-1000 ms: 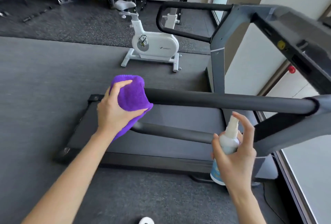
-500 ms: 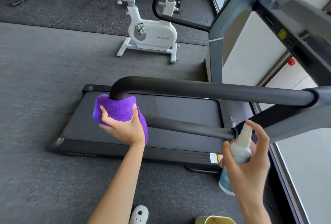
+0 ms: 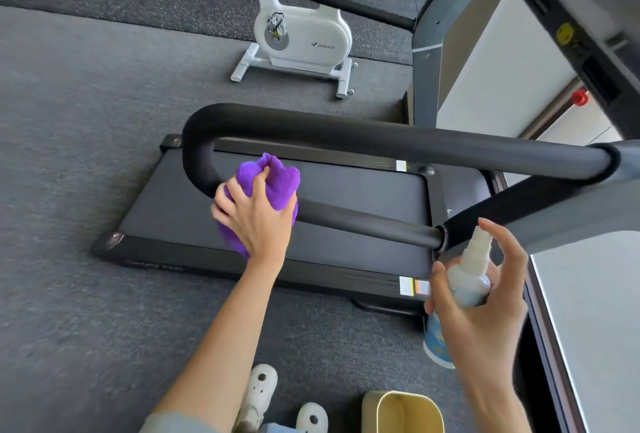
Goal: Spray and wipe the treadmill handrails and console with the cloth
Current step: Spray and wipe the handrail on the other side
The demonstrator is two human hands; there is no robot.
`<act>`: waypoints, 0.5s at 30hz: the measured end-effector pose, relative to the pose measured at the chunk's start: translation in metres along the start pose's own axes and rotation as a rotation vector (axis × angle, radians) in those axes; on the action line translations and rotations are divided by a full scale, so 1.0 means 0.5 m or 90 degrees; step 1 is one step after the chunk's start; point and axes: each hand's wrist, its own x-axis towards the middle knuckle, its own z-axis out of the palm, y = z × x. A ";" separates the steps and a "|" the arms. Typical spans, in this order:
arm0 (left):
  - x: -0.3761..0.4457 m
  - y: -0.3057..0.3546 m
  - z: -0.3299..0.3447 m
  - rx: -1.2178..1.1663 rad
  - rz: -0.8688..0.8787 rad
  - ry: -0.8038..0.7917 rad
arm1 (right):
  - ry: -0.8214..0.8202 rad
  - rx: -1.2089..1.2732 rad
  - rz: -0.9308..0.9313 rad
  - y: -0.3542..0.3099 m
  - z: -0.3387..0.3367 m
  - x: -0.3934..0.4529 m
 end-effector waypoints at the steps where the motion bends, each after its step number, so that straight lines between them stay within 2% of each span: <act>1: 0.008 -0.010 -0.002 0.025 0.045 -0.012 | 0.000 0.003 0.001 0.003 -0.003 0.001; 7: 0.055 -0.001 -0.014 0.103 0.219 -0.111 | 0.001 0.024 0.007 0.023 0.001 0.010; 15: 0.020 0.104 0.011 0.031 0.334 -0.256 | 0.022 0.034 0.036 0.045 -0.010 0.002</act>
